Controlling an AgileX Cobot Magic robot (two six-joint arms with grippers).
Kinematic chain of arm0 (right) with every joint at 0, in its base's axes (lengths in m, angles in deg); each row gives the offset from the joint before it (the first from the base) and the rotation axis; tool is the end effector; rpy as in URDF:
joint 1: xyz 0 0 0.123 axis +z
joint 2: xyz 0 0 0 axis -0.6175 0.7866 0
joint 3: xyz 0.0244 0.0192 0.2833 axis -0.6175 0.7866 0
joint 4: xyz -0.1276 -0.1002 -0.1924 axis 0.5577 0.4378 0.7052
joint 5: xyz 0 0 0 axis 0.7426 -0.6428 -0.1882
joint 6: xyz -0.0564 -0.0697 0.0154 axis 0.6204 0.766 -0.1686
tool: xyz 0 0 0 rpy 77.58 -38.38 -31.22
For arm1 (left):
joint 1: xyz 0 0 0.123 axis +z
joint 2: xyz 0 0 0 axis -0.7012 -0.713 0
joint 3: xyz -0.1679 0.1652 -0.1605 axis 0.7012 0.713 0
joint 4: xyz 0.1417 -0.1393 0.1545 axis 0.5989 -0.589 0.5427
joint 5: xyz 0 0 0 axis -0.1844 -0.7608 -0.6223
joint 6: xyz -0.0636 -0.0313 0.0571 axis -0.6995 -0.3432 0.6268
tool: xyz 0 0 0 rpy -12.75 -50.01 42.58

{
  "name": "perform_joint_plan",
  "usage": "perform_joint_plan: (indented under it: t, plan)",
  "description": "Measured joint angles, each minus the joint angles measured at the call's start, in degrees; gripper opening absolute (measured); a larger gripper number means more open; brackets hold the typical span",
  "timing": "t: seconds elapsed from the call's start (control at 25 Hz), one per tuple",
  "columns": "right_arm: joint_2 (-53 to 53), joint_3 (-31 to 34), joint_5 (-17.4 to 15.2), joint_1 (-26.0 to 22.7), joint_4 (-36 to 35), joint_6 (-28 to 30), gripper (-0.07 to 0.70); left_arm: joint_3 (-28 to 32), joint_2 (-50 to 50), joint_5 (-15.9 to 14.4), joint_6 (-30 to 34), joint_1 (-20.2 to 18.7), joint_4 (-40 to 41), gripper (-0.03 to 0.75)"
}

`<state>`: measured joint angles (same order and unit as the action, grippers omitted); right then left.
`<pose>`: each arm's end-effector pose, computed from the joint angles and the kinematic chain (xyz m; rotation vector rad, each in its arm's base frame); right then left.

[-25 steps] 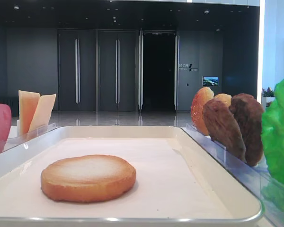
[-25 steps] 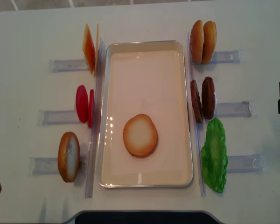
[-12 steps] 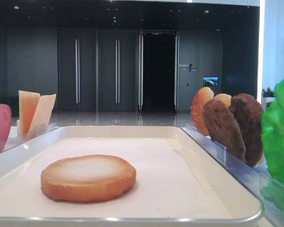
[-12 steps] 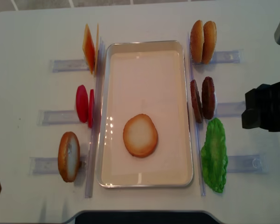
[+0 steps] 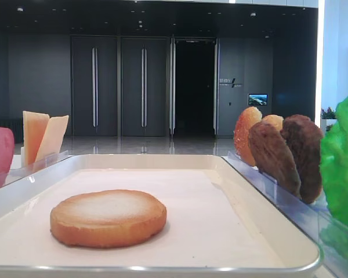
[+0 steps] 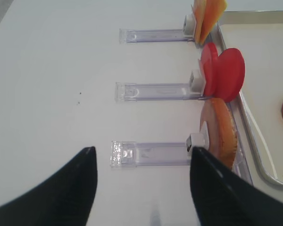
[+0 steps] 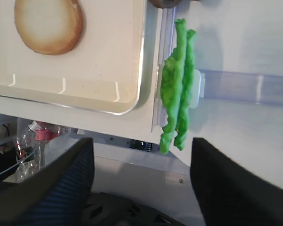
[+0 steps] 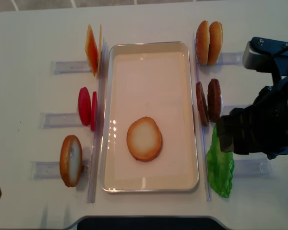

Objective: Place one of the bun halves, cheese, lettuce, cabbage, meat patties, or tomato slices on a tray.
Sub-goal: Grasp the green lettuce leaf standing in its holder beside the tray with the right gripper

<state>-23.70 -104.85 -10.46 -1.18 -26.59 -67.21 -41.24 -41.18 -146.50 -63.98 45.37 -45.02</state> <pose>0.1446 0.1290 0.3025 -0.1730 2.9468 0.4759 -0.0063 0.0040 0.2656 -0.0280 2.1054 0.0625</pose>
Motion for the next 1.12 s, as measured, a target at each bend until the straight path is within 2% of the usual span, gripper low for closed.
perform_joint_plan:
  t: [0.16,0.48,0.8,1.12]
  plan:
    - [4.2,0.0,1.5,0.2,1.2,-0.3,0.454,0.0,0.0,0.0,0.0,0.0,0.0,0.471]
    - [9.2,0.0,1.9,0.2,6.0,-0.4,0.454,0.0,0.0,0.0,0.0,0.0,0.0,0.471]
    - [11.0,0.0,2.9,0.4,7.0,-0.4,0.454,0.0,0.0,0.0,0.0,0.0,0.0,0.471]
    - [12.5,1.7,5.6,0.9,6.7,-0.4,0.449,0.0,0.0,0.0,0.0,0.0,0.0,0.471]
